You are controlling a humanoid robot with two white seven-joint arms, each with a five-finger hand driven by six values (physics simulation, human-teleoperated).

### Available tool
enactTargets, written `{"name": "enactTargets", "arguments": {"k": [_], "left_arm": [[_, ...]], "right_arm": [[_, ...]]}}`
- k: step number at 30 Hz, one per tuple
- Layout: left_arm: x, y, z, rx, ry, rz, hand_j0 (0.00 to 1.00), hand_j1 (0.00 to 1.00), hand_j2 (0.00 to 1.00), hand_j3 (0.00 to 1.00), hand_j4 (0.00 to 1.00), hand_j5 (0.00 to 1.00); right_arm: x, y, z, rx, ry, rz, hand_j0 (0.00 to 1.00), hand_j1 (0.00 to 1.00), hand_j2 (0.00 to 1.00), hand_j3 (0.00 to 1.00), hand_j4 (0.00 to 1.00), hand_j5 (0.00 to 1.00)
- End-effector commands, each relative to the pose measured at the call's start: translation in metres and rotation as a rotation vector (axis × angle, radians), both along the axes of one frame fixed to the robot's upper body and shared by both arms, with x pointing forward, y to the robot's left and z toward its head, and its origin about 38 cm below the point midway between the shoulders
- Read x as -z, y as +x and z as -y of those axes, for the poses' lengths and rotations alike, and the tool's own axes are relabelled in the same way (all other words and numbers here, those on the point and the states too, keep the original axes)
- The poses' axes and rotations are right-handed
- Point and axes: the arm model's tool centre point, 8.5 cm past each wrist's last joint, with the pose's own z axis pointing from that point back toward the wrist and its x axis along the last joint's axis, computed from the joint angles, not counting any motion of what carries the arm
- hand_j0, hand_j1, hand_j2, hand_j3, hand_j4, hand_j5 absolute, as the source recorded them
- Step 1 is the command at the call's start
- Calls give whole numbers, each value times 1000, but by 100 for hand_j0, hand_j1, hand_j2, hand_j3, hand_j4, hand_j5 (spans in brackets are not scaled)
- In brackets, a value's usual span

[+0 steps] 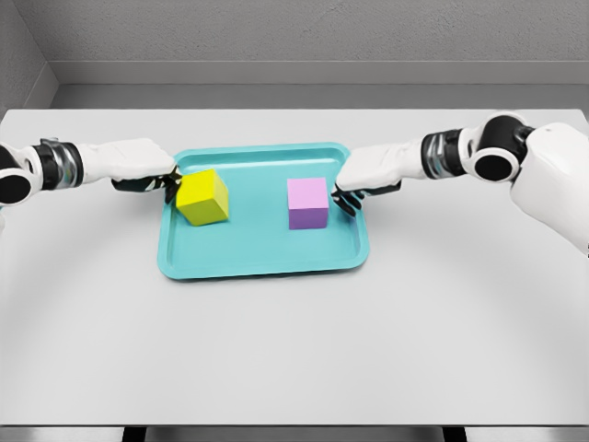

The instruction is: Push two cubes

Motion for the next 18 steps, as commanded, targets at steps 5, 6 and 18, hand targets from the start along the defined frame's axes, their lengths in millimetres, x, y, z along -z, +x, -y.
{"name": "enactTargets", "arguments": {"k": [5,6,18], "left_arm": [[-11,3,3,12,-10,21,39,39,39,39,39,39],[-11,3,3,9,-13,18,39,39,39,39,39,39],[7,7,8,5,30,-11,38,38,38,38,38,38]], "right_arm": [[3,0,-12,-14,3,-8,26,26,26,26,26,26],[2,1,-14,-18,5,-7,26,26,26,26,26,26],[-17,7,-22,-18,45,26,27,27,27,27,27,27]]}}
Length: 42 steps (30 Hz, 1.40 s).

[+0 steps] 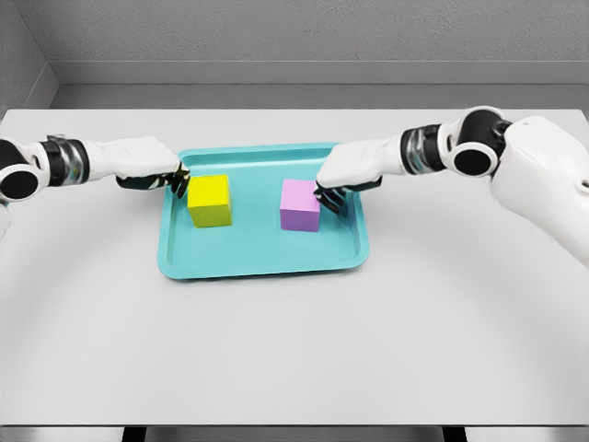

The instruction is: Push two cubes

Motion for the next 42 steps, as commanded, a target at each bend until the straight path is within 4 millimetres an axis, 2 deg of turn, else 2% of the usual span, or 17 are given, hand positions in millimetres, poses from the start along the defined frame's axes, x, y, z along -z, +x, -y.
{"name": "enactTargets", "arguments": {"k": [1,3,4,5,6,9,17,22,26,30,31,33,37,42], "left_arm": [[6,0,7,17,20,-2,38,38,38,38,38,38],[7,0,12,25,19,-2,38,38,38,38,38,38],[8,0,15,30,13,-4,38,38,38,38,38,38],[8,0,16,31,12,-4,38,38,38,38,38,38],[7,1,16,31,12,-2,38,38,38,38,38,38],[8,1,30,52,-9,-2,38,38,38,38,38,38],[2,5,43,72,-27,11,38,38,38,38,38,38],[1,5,56,91,-44,14,38,38,38,38,38,38],[2,6,53,84,-43,12,39,39,39,39,39,39],[0,6,45,70,-46,12,40,40,40,40,40,40],[-1,6,40,61,-48,10,40,40,40,40,40,40],[4,9,15,0,-49,-17,40,40,40,40,40,40],[2,11,5,-28,-56,-14,40,40,40,40,40,40],[9,7,21,8,-56,-28,40,40,40,40,40,40]], "right_arm": [[-8,4,13,32,13,11,27,27,27,27,27,27],[-2,3,16,37,3,2,27,27,27,27,27,27],[1,2,22,43,-8,-4,28,28,28,28,28,28],[1,3,35,66,-21,-3,28,28,28,28,28,28],[1,3,39,71,-26,-1,28,28,28,28,28,28],[22,-5,29,33,-74,-37,27,27,27,27,27,27],[25,-7,24,17,-84,-43,27,27,27,27,27,27],[27,-10,4,-19,-75,-47,27,27,27,27,27,27],[28,-12,-11,-46,-68,-47,27,27,27,27,27,27],[25,-11,-15,-54,-65,-41,27,27,27,27,27,27],[25,-12,-18,-58,-62,-42,27,27,27,27,27,27],[25,-12,-21,-63,-60,-42,27,27,27,27,27,27],[25,-11,-17,-56,-64,-41,27,27,27,27,27,27],[25,-9,-5,-36,-79,-37,27,27,27,27,27,27]]}}
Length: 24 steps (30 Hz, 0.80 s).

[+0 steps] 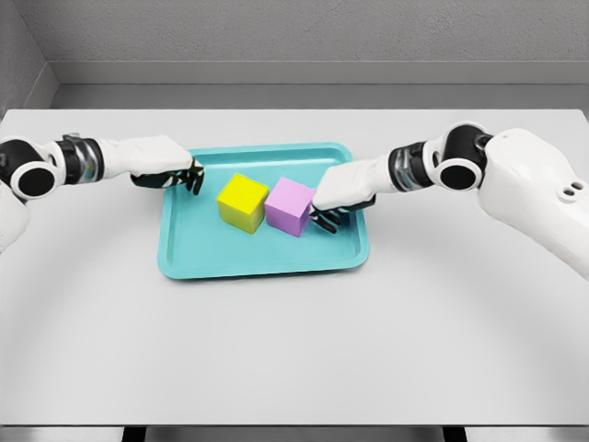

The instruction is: Push two cubes

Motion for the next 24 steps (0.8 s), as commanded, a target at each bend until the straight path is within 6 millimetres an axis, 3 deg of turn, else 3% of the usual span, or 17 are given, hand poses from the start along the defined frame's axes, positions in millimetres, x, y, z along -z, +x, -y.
{"name": "enactTargets", "arguments": {"k": [1,4,9,18,24], "left_arm": [[4,-1,7,14,-4,-9,40,40,40,40,40,40],[11,-7,33,77,2,-17,40,40,40,40,40,40],[12,-8,34,80,1,-19,40,40,40,40,40,40],[18,-10,45,103,1,-32,40,40,40,40,40,40],[17,-9,37,87,6,-32,40,40,40,40,40,40]], "right_arm": [[-2,3,16,32,-7,5,27,27,27,27,27,27],[-16,10,20,55,19,27,27,27,27,27,27,27],[-34,29,34,131,58,52,27,27,27,27,27,27],[-30,34,3,110,79,33,27,27,27,27,27,27],[-26,39,2,126,66,32,27,27,27,27,27,27]]}}
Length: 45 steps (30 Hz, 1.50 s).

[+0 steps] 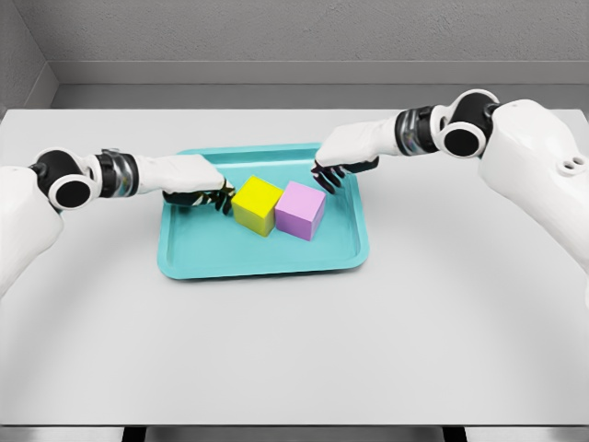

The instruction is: Push two cubes

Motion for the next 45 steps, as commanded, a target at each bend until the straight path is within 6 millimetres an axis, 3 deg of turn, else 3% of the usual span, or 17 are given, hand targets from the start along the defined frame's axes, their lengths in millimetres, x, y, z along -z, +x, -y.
{"name": "enactTargets", "arguments": {"k": [1,2,4,9,14,45], "left_arm": [[-2,1,-6,-16,-10,-3,40,40,40,40,40,40],[-5,3,-13,-32,-13,1,40,40,40,40,40,40],[-24,10,-59,-134,-19,33,40,40,40,40,40,40],[-32,10,-80,-175,-44,29,40,40,40,40,40,40],[-32,9,-81,-176,-42,29,40,40,40,40,40,40],[-34,10,-83,-180,-42,32,40,40,40,40,40,40]], "right_arm": [[2,1,-1,7,0,-4,27,27,27,27,27,27],[2,0,-5,0,4,-5,27,27,27,27,27,27],[5,5,2,29,-3,-14,27,27,27,27,27,27],[8,13,2,49,-39,-6,27,27,27,27,27,27],[10,14,-13,34,-57,1,27,27,27,27,27,27],[25,8,-22,16,-63,-23,27,27,27,27,27,27]]}}
